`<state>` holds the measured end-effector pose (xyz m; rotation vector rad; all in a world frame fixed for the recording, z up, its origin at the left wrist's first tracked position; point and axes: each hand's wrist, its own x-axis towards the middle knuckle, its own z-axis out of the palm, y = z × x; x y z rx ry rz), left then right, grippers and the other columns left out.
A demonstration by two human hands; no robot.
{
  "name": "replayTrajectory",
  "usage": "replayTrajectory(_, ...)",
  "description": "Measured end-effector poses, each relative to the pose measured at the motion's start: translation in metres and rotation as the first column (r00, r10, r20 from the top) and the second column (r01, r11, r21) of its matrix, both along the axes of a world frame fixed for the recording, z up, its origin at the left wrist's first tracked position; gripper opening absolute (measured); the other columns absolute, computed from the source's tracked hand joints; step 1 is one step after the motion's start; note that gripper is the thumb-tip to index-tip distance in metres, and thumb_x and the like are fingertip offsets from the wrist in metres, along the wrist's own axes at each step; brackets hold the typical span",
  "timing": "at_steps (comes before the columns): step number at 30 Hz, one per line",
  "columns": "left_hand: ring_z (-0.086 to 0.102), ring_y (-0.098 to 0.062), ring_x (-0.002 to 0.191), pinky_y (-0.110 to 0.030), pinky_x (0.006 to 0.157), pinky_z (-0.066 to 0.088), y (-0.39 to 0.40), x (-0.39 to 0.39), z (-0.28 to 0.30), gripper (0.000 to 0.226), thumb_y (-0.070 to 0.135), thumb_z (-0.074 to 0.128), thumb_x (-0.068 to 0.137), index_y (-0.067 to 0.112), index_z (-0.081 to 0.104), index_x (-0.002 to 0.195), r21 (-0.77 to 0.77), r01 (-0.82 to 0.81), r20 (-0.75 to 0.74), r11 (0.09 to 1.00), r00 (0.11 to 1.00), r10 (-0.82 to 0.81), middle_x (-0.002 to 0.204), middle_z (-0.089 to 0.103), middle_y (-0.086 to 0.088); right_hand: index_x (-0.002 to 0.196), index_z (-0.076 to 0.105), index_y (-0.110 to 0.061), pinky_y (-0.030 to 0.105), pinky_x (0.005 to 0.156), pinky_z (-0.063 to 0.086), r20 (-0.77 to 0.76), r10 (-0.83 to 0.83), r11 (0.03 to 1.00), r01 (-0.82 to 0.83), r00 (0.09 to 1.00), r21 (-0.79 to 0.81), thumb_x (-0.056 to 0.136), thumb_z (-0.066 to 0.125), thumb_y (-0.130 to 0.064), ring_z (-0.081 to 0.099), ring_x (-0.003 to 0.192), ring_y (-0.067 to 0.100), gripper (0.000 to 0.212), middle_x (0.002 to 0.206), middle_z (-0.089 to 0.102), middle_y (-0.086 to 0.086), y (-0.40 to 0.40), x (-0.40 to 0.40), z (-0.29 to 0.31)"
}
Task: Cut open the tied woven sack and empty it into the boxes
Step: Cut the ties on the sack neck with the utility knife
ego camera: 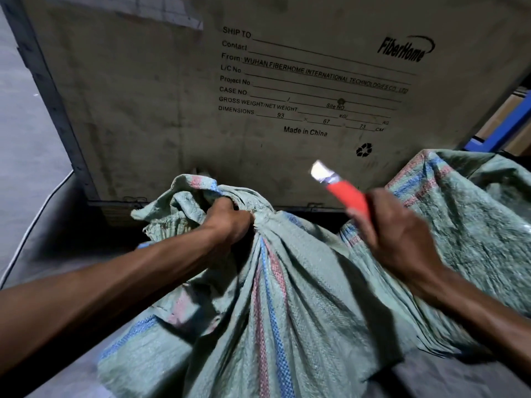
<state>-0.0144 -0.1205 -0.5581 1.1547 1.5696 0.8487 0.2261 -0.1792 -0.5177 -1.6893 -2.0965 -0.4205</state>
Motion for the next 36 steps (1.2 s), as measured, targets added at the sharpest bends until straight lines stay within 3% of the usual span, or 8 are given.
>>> replayTrajectory(4, 0.061, -0.016, 0.067, -0.019, 0.045, 0.049, -0.010, -0.005, -0.006, 0.020, 0.022, 0.062, 0.091, 0.002, 0.060, 0.094, -0.016, 0.039, 0.116, 0.999, 0.993, -0.037, 0.080, 0.062, -0.008, 0.104, 0.049, -0.011, 0.038, 0.045, 0.048, -0.227, 0.020, 0.999, -0.027, 0.974, -0.027, 0.090, 0.049, -0.043, 0.055, 0.056, 0.022, 0.036, 0.080, 0.059, 0.009, 0.012, 0.024, 0.026)
replayTrajectory(6, 0.066, -0.021, 0.078, -0.018, 0.049, 0.052, -0.012, -0.006, -0.007, 0.028, 0.025, 0.062, 0.090, -0.002, 0.061, 0.096, -0.001, 0.044, 0.140, 0.999, 0.989, -0.044, 0.089, 0.067, -0.013, 0.105, 0.050, -0.014, 0.039, 0.046, 0.049, -0.276, 0.091, 0.979, -0.136, 0.957, -0.150, 0.087, 0.048, -0.048, 0.057, 0.057, 0.019, 0.039, 0.079, 0.061, 0.006, 0.007, 0.018, 0.017)
replayTrajectory(8, 0.068, -0.026, 0.092, -0.028, 0.067, 0.053, -0.012, -0.006, -0.005, 0.036, 0.031, 0.064, 0.089, -0.002, 0.062, 0.103, 0.010, 0.034, 0.150, 0.999, 0.988, -0.035, 0.103, 0.070, -0.017, 0.106, 0.053, -0.015, 0.025, 0.049, 0.043, -0.174, 0.175, 0.944, -0.215, 0.969, -0.249, 0.087, 0.049, -0.049, 0.057, 0.061, 0.015, 0.039, 0.084, 0.062, 0.002, 0.001, 0.009, 0.003)
replayTrajectory(11, 0.067, -0.026, 0.098, -0.040, 0.085, 0.054, -0.015, -0.005, -0.004, 0.038, 0.037, 0.066, 0.086, 0.003, 0.062, 0.103, 0.028, 0.039, 0.158, 0.999, 0.986, -0.043, 0.106, 0.070, -0.015, 0.107, 0.053, -0.022, 0.028, 0.055, 0.045, 0.027, 0.285, 0.930, -0.270, 0.958, -0.249, 0.087, 0.044, -0.056, 0.059, 0.072, 0.016, 0.040, 0.093, 0.063, -0.003, -0.002, 0.003, -0.006)
replayTrajectory(20, 0.064, -0.026, 0.100, -0.036, 0.083, 0.050, -0.016, -0.003, -0.005, 0.027, 0.035, 0.064, 0.088, 0.009, 0.059, 0.092, 0.065, 0.050, 0.226, 0.997, 0.972, -0.063, 0.098, 0.066, -0.008, 0.107, 0.053, -0.022, 0.032, 0.052, 0.049, 0.054, 0.374, 0.911, -0.356, 0.926, -0.210, 0.088, 0.043, -0.054, 0.059, 0.067, 0.015, 0.039, 0.094, 0.064, -0.004, -0.003, 0.006, -0.013)
replayTrajectory(24, 0.066, -0.030, 0.103, -0.050, 0.098, 0.049, -0.017, -0.003, -0.003, 0.041, 0.038, 0.068, 0.083, 0.003, 0.061, 0.103, 0.058, 0.047, 0.255, 0.997, 0.965, -0.060, 0.108, 0.070, -0.016, 0.107, 0.054, -0.020, 0.033, 0.052, 0.051, 0.057, 0.373, 0.914, -0.356, 0.926, -0.195, 0.088, 0.043, -0.054, 0.061, 0.068, 0.017, 0.040, 0.093, 0.065, -0.002, -0.002, 0.006, -0.016)
replayTrajectory(29, 0.066, -0.023, 0.092, -0.027, 0.074, 0.051, -0.017, -0.002, -0.004, 0.026, 0.029, 0.062, 0.091, 0.003, 0.061, 0.093, 0.066, 0.066, 0.263, 0.996, 0.961, -0.082, 0.095, 0.068, -0.010, 0.107, 0.055, -0.018, 0.030, 0.051, 0.049, 0.066, 0.357, 0.923, -0.340, 0.932, -0.180, 0.088, 0.042, -0.053, 0.061, 0.067, 0.019, 0.042, 0.093, 0.064, 0.001, 0.000, 0.002, -0.019)
replayTrajectory(36, 0.062, -0.025, 0.077, -0.035, 0.067, 0.050, -0.012, 0.000, -0.007, 0.024, 0.031, 0.065, 0.088, 0.008, 0.059, 0.086, 0.028, 0.056, 0.273, 0.998, 0.960, -0.062, 0.085, 0.064, -0.014, 0.101, 0.060, -0.008, 0.028, 0.043, 0.043, 0.259, 0.253, 0.966, -0.259, 0.932, -0.012, 0.092, 0.043, -0.044, 0.060, 0.057, 0.022, 0.041, 0.082, 0.062, 0.008, -0.003, 0.001, -0.030)
